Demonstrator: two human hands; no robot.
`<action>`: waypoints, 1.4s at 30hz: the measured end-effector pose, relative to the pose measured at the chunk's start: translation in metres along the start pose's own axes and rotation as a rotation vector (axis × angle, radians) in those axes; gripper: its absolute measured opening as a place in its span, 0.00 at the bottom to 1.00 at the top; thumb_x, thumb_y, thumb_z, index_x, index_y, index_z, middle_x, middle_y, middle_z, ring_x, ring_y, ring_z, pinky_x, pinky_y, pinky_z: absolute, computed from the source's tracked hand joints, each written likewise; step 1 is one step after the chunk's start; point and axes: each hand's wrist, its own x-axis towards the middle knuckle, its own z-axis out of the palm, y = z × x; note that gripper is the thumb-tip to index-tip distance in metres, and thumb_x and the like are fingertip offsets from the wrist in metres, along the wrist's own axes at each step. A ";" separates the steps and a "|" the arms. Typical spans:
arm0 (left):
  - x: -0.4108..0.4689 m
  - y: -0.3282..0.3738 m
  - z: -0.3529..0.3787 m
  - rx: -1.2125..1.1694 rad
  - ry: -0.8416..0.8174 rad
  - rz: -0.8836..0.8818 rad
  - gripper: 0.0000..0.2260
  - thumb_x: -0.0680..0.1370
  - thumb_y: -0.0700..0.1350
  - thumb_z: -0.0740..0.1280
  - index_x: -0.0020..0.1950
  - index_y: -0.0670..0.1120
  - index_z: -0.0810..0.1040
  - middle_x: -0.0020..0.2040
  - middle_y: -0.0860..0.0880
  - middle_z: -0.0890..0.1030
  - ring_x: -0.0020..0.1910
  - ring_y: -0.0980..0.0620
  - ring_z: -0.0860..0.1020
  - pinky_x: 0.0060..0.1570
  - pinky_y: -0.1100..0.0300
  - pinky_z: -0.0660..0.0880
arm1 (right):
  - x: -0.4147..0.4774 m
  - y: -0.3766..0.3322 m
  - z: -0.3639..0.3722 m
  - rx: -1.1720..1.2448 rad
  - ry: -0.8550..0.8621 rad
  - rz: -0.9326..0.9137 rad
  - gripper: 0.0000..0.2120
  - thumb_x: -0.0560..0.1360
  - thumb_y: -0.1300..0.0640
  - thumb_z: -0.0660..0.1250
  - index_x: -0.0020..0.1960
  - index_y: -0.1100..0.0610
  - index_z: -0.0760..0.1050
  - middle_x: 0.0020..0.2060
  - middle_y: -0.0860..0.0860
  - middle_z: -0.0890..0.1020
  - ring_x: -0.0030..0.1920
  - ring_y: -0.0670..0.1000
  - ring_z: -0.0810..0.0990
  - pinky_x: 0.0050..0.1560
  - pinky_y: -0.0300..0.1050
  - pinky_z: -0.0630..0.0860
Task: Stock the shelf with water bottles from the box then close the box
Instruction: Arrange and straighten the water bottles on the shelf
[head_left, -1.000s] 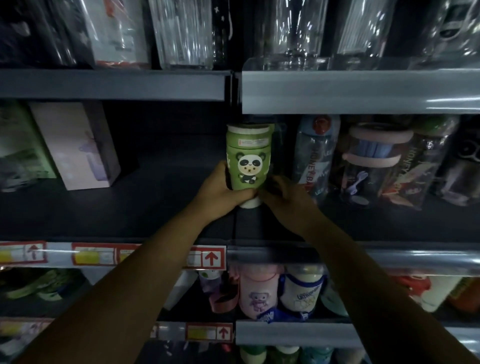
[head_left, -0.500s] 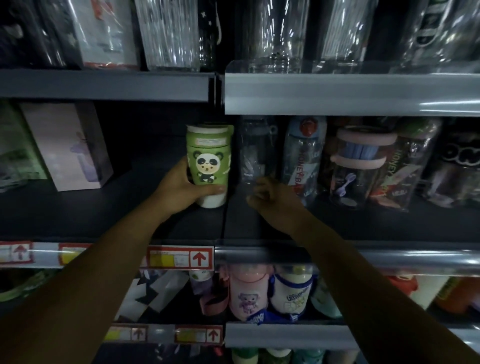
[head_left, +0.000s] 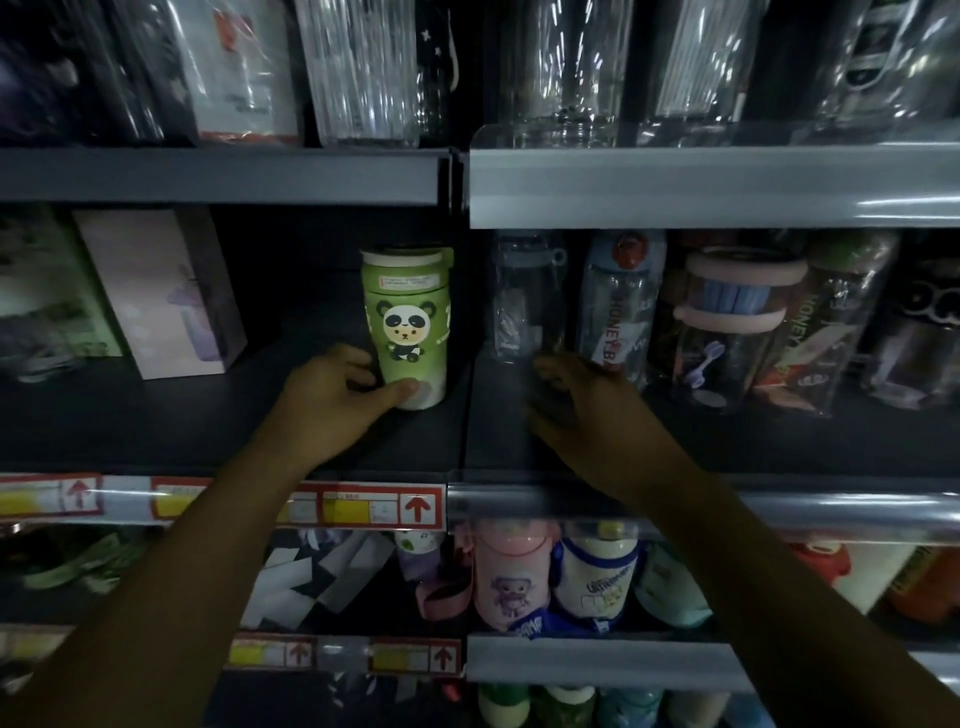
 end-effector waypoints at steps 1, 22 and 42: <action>-0.011 0.000 0.000 0.005 0.094 0.018 0.19 0.73 0.56 0.78 0.55 0.47 0.78 0.47 0.54 0.81 0.45 0.61 0.79 0.40 0.71 0.69 | -0.004 -0.001 0.001 -0.041 -0.003 -0.010 0.19 0.79 0.49 0.68 0.67 0.53 0.72 0.58 0.53 0.82 0.55 0.52 0.82 0.54 0.47 0.79; 0.086 0.093 0.135 -0.398 -0.093 -0.131 0.34 0.72 0.44 0.78 0.72 0.39 0.67 0.64 0.45 0.78 0.61 0.45 0.79 0.56 0.58 0.76 | -0.035 -0.014 0.025 -0.472 0.234 -0.039 0.20 0.81 0.42 0.57 0.36 0.50 0.77 0.32 0.48 0.80 0.29 0.50 0.77 0.31 0.40 0.59; 0.093 0.075 0.151 -0.381 -0.157 0.029 0.37 0.69 0.51 0.81 0.74 0.47 0.70 0.65 0.48 0.79 0.61 0.48 0.79 0.62 0.51 0.78 | -0.034 -0.014 0.027 -0.457 0.262 -0.041 0.17 0.80 0.43 0.59 0.38 0.50 0.76 0.33 0.48 0.78 0.29 0.49 0.75 0.32 0.40 0.57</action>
